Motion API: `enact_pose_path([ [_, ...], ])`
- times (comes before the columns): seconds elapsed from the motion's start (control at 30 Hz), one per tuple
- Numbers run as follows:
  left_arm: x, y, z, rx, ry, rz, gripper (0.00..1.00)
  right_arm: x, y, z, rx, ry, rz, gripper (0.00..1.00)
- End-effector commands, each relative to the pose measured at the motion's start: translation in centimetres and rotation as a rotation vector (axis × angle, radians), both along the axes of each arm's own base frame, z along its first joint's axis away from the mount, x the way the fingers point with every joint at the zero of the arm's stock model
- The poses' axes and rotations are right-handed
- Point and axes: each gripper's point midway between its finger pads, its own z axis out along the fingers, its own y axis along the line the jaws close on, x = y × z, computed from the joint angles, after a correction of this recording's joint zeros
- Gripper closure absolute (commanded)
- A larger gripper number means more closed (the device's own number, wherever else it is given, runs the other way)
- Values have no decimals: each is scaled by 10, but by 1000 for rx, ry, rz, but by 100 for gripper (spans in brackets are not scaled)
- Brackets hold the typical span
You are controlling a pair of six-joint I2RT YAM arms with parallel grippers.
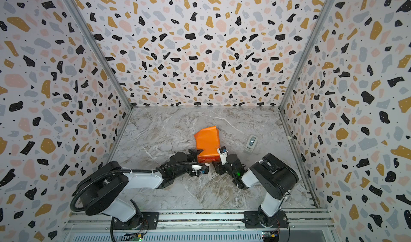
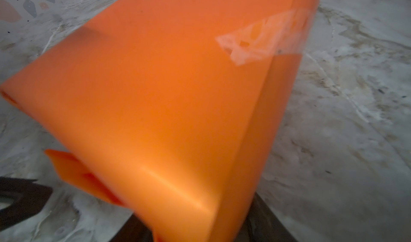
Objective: Wrap a gift box in wrapping paper
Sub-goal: Fifth fold the wrapping paper around the gift box.
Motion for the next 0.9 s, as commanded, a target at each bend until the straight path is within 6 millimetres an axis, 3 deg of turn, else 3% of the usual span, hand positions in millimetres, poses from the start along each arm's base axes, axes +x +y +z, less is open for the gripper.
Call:
enact_pose_path([
  [0.0,11,-4,5,31,-65,-10,2,-1,0,-3,-1,15,-6,40],
  [0.47,29,-8,-11,22,-63,7,3,-1,0,-3,-1,15,-7,41],
  [0.87,37,-11,-11,-41,-14,38,14,-1,0,-1,1,15,-7,42],
])
